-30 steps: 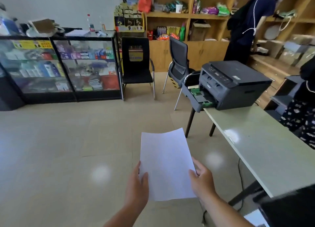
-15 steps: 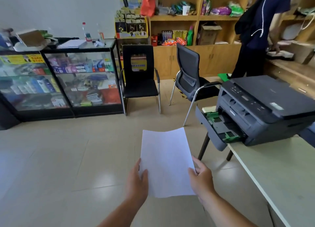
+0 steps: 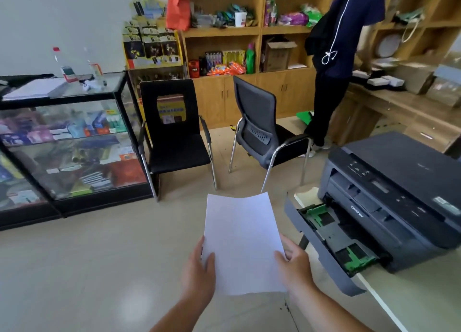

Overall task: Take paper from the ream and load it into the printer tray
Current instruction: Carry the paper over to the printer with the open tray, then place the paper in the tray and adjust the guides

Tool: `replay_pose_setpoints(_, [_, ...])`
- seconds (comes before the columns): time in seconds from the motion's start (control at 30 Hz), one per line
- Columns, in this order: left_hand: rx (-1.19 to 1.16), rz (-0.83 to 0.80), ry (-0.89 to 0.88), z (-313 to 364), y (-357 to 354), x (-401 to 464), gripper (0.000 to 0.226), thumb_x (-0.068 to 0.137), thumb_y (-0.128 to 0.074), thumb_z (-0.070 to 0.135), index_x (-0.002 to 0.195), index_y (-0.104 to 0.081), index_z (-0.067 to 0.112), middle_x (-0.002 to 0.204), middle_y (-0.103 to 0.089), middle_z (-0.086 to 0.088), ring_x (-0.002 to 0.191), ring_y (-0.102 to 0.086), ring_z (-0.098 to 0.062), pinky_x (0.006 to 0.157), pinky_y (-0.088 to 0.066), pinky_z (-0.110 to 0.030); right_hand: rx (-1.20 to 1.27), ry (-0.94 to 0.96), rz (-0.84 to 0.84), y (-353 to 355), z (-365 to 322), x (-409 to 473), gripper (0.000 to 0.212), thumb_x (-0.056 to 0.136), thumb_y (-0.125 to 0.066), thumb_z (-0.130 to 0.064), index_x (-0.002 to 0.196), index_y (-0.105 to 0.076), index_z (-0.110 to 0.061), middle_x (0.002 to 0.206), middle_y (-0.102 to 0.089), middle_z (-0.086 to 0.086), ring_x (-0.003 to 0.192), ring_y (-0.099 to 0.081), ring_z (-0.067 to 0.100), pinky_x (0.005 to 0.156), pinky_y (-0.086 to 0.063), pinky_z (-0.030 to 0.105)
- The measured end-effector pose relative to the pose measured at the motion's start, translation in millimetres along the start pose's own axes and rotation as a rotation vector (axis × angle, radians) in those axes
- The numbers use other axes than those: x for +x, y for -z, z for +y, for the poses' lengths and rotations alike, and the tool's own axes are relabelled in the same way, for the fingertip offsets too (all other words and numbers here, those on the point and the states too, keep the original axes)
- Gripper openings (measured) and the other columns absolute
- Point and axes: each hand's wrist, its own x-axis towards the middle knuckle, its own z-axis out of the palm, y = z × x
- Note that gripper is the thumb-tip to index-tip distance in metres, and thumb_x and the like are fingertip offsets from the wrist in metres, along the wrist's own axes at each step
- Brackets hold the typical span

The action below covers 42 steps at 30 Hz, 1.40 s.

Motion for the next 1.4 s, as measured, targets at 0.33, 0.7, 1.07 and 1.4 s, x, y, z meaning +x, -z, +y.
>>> replay_pose_setpoints(0.33, [0.214,-0.402,-0.143,39.4,-60.4,152.0,0.048,0.093,-0.054,0.014,0.139,-0.044,0.023,0.126,-0.059,0.001,0.117,-0.054,-0.019,0.102,-0.043,-0.039,0.095,-0.181,0.39,-0.7,-12.7,66.5,0.055,0.083,-0.048,0.004,0.084,-0.068,-0.048,0.082,-0.074,-0.02,0.077,-0.069,0.003,0.067,-0.053,0.025])
replay_pose_setpoints(0.7, [0.345,-0.846,-0.353,74.3,-201.9,174.3,0.044,0.093,-0.055,0.015,0.136,-0.049,0.026,0.12,-0.059,0.014,0.109,-0.056,-0.01,0.091,-0.04,-0.026,0.225,-0.376,0.848,77.2,38.6,72.0,0.05,0.084,-0.05,0.005,0.117,-0.069,-0.026,0.084,-0.077,-0.018,0.074,-0.074,0.003,0.069,-0.058,0.028])
replay_pose_setpoints(1.07, [0.513,-0.989,-0.266,73.8,-252.0,202.4,0.05,0.092,-0.059,0.014,0.14,-0.045,0.018,0.123,-0.062,0.002,0.107,-0.058,-0.014,0.1,-0.044,-0.028,0.387,-0.538,0.904,82.0,66.4,90.4,0.045,0.089,-0.056,0.004,0.126,-0.064,-0.019,0.09,-0.076,-0.008,0.078,-0.073,0.005,0.063,-0.055,0.021])
replay_pose_setpoints(1.4, [0.583,-1.093,-0.265,84.2,-268.3,235.2,0.048,0.091,-0.06,0.013,0.137,-0.05,0.019,0.114,-0.067,-0.004,0.103,-0.063,-0.021,0.098,-0.049,-0.032,0.45,-0.6,1.009,66.2,51.7,103.3,0.032,0.086,-0.061,0.005,0.11,-0.067,-0.016,0.066,-0.076,0.001,0.067,-0.067,0.012,0.044,-0.045,0.007])
